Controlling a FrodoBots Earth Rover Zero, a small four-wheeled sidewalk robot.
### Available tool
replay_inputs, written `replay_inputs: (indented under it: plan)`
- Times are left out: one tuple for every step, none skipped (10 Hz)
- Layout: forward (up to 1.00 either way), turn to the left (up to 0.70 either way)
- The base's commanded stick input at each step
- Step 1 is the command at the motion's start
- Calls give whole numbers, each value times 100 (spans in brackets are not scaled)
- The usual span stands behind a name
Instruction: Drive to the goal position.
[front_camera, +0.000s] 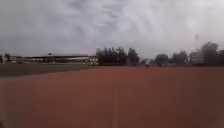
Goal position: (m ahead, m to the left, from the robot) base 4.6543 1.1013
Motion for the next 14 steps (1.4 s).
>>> replay_inputs:
  plan:
    - [50, 0]
    - [50, 0]
    - [50, 0]
    - [50, 0]
    - [50, 0]
    - [50, 0]
    - [50, 0]
    - [50, 0]
    - [50, 0]
    - [50, 0]
    - [50, 0]
    - [50, 0]
    - [50, 0]
    - [50, 0]
